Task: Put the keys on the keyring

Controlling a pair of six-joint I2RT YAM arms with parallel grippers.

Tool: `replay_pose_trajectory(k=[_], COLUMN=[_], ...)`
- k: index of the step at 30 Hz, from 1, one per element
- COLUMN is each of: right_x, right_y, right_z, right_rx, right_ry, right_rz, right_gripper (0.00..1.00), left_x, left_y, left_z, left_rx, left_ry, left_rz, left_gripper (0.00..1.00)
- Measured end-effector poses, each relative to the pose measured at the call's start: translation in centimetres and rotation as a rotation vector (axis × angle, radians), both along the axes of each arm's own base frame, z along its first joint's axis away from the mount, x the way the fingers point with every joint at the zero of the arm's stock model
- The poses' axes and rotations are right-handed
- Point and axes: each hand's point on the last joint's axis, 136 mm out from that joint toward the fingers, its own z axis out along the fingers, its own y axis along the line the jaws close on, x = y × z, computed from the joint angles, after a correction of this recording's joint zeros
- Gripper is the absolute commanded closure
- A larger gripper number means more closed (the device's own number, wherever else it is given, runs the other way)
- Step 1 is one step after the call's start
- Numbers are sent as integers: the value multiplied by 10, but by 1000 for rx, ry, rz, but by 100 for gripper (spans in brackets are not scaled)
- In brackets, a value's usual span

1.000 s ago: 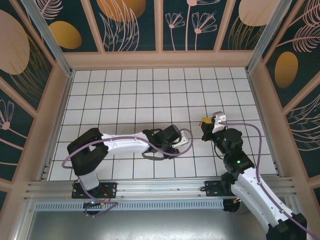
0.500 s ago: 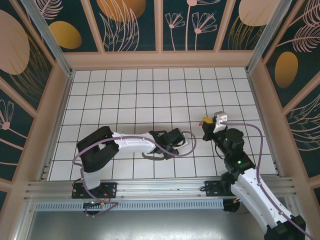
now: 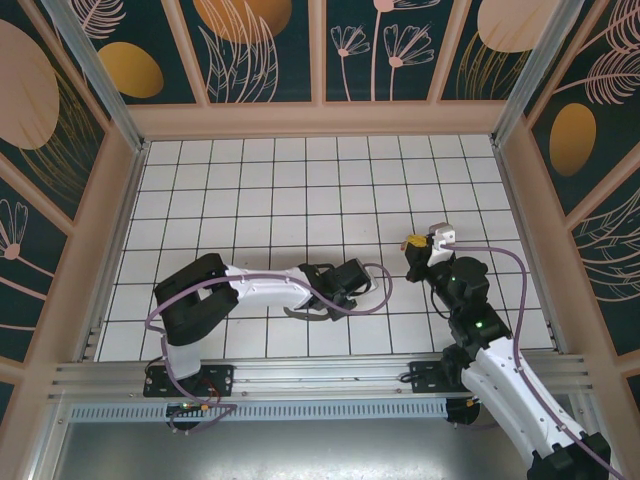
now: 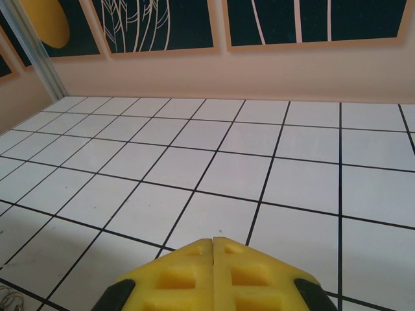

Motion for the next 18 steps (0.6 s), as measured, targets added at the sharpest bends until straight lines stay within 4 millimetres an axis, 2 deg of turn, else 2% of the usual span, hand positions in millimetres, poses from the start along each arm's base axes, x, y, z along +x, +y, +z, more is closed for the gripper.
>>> replay_pose_trajectory(k=[5, 8, 18], right_x=[0, 0, -2], right_y=[-1, -1, 2], right_z=[1, 1, 2], right_rx=[1, 2, 7], right_ry=[-2, -4, -7], right_rz=[-2, -2, 21], right_gripper=[100, 100, 100], left_x=[-2, -1, -5], left_y=[4, 5, -2], left_z=[1, 11, 54], left_rx=[-1, -16, -126], left_ry=[5, -2, -1], left_rz=[15, 21, 10], left_gripper=[90, 99, 100])
